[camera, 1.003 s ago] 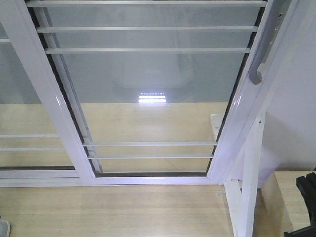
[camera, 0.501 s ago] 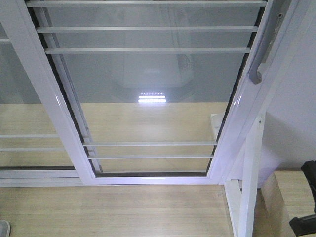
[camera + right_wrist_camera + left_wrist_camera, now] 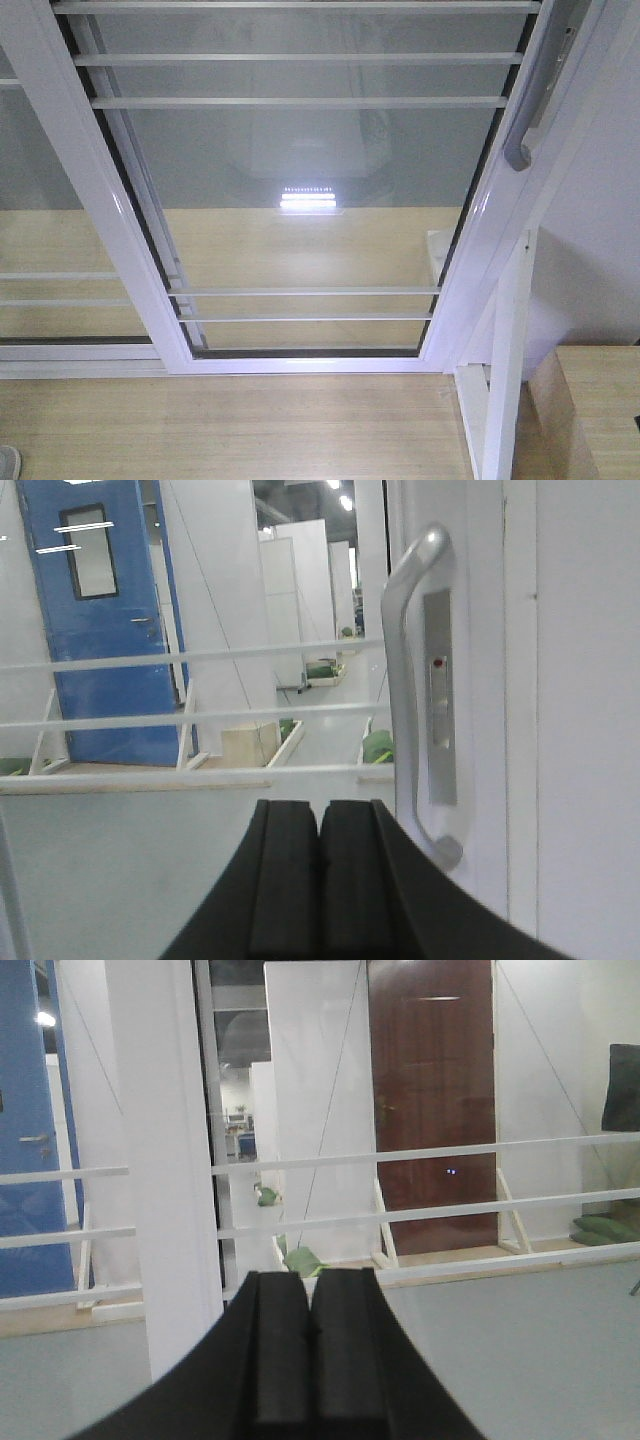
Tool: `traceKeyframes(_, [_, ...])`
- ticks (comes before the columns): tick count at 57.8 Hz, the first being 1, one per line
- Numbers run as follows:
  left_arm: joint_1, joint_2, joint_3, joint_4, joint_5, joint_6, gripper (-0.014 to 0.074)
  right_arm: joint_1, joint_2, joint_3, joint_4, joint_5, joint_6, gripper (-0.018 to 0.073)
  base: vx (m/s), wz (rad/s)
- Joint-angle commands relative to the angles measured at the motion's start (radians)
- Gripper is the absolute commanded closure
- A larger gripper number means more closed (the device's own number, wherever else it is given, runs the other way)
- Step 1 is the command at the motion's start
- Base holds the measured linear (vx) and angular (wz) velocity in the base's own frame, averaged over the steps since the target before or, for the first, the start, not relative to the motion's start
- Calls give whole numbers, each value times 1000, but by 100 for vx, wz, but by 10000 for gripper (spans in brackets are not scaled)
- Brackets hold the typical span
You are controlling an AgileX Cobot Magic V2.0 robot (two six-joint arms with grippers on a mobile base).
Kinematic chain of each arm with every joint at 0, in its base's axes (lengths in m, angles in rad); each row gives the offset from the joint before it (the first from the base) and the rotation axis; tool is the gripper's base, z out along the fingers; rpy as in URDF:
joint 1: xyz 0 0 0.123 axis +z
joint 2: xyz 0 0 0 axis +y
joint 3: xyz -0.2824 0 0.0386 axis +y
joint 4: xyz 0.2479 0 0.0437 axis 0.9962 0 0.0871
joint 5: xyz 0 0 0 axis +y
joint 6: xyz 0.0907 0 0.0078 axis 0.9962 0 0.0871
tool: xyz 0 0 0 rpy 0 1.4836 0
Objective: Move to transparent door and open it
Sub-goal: 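Raise the right gripper to the grey vertical door handle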
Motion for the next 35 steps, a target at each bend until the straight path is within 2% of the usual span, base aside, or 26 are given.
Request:
traceKeyframes(1, [-2,91,-112,-26,-29,-10,593,-2,91,-116,-2,-64,-53,560,0,0])
traceKeyframes(21, [-2,654,-506,-26,-37,-12,593,-2,647,-573,-24,25,-163,560,0,0])
traceKeyframes(35, [-2,853,-627,-25,-137,-12,593,-2,860,-686,-16,-31,-161,560,0,0])
